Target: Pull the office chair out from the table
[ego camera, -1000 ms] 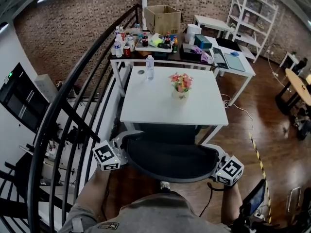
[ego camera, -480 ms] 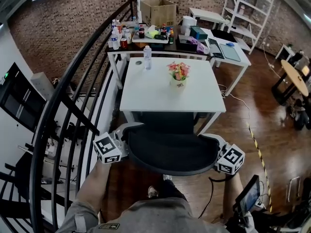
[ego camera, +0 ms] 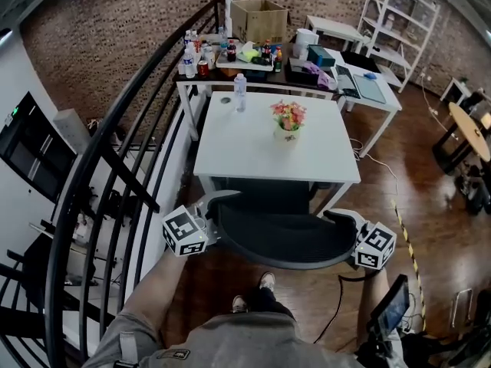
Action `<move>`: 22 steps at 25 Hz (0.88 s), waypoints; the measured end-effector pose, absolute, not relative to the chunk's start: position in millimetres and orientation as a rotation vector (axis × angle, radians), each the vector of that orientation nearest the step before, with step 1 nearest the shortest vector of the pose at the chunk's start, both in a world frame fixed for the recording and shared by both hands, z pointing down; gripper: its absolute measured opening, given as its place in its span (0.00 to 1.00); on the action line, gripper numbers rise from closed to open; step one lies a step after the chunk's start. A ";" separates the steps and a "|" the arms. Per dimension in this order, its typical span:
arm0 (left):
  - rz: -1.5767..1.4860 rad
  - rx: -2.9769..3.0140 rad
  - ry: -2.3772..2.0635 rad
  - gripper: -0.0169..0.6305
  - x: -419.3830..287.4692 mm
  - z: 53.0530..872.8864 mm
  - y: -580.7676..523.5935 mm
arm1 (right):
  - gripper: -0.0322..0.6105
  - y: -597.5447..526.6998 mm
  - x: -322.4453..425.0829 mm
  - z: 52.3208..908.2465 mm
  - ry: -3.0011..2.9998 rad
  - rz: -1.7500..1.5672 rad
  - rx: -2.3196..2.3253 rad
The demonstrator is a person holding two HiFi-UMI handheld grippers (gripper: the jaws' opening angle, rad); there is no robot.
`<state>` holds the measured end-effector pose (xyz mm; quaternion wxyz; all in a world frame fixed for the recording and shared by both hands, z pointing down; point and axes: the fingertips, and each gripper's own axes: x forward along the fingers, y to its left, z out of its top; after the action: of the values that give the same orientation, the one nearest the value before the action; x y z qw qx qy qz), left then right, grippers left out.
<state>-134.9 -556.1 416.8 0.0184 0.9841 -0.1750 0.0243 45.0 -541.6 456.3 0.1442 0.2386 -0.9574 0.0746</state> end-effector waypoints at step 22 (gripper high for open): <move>0.070 3.024 -0.386 0.41 -126.7 418.0 -475.6 | 0.39 -464.5 54.0 459.1 -2.702 0.264 0.590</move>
<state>-126.7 -475.6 418.0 0.0462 0.9906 -0.1266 0.0230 54.0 -464.5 459.1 0.1807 0.2088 -0.9566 0.0934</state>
